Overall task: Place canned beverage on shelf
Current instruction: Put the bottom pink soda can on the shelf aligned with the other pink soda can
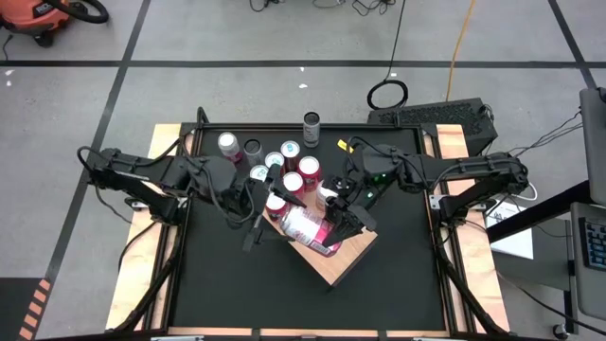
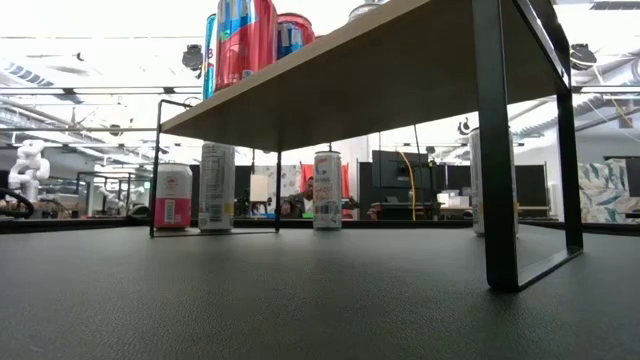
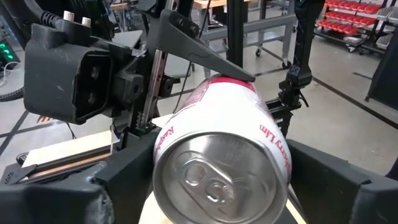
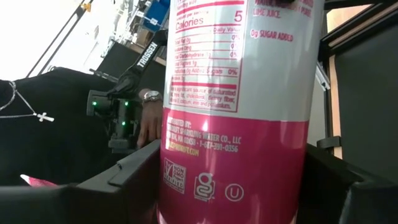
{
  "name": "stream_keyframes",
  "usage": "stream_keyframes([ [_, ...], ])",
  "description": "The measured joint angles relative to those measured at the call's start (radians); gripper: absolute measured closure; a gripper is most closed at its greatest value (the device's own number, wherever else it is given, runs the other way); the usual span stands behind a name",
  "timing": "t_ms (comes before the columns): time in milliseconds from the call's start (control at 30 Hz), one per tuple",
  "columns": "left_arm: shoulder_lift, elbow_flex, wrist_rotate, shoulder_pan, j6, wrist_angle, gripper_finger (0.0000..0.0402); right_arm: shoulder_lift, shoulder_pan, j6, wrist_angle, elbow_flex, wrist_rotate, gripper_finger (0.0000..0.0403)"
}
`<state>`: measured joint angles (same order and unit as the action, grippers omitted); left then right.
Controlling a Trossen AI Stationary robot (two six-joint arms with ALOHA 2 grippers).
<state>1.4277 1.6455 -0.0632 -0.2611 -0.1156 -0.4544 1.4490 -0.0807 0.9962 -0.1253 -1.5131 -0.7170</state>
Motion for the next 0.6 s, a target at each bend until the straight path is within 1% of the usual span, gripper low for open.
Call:
stream_keyframes([
  [167,0.003,0.000,-0.007,0.001,-0.003,0.000,0.0107,0.000,0.000,-0.021,-0.001,0.000,-0.002,0.0128],
  [300,0.004,0.000,-0.007,0.001,-0.004,-0.002,0.0114,0.000,0.000,-0.040,-0.016,0.000,0.005,0.0123],
  [467,0.006,0.000,-0.007,0.001,0.002,-0.009,0.0116,0.000,0.000,-0.045,-0.041,0.000,0.012,0.0090],
  [600,0.008,-0.002,-0.017,-0.002,0.014,-0.023,0.0117,-0.001,0.006,-0.049,-0.037,-0.003,0.071,0.0061],
])
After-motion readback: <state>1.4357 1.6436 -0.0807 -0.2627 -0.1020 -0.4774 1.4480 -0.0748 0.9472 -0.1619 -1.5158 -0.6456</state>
